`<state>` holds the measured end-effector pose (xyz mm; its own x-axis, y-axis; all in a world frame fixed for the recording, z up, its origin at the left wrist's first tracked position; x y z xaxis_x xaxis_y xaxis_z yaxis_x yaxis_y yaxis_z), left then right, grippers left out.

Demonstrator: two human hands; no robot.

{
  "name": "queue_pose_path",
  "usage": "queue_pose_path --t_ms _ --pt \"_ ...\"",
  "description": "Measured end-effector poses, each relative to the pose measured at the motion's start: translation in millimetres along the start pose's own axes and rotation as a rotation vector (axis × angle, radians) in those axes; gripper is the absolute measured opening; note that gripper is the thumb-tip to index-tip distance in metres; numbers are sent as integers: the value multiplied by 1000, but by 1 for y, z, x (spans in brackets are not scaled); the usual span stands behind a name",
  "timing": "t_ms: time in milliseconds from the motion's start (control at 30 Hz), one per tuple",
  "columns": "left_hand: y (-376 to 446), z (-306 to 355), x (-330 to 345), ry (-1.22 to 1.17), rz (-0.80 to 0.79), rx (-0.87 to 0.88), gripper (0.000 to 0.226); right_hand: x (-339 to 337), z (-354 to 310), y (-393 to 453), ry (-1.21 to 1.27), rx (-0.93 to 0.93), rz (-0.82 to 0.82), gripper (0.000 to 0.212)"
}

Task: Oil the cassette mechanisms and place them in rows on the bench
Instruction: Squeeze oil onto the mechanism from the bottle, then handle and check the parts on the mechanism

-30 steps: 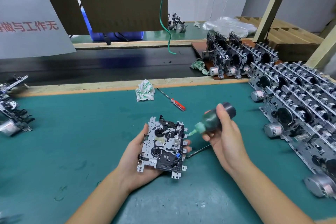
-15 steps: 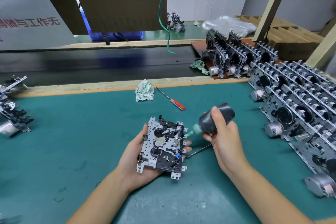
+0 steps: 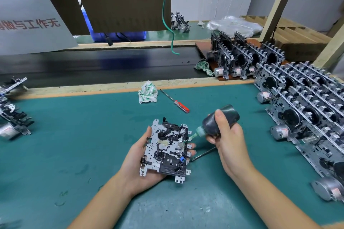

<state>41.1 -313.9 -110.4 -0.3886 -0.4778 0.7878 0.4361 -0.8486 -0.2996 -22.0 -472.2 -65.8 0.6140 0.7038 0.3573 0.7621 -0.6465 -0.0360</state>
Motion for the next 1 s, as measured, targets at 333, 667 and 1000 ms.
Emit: queue_pose_path --t_ms 333,667,1000 --pt "-1 0 0 0 21 -4 67 0 -11 -2 -21 -84 -7 23" --pt "-3 0 2 15 29 -5 75 -22 -22 13 -407 -189 92 31" --pt "-7 0 9 30 38 -19 77 -14 3 15 -711 -147 -47 50"
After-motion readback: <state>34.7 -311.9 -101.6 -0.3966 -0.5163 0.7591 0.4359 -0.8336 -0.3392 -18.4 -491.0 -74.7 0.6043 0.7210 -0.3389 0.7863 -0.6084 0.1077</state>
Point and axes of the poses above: each hand's wrist, its own y-axis towards the middle knuckle, its own x-axis out of the palm, z = x × y, the point moved 6 cm from there along y, towards the middle knuckle, and after that the axes turned 4 degrees about x, right-handed, at the moved point
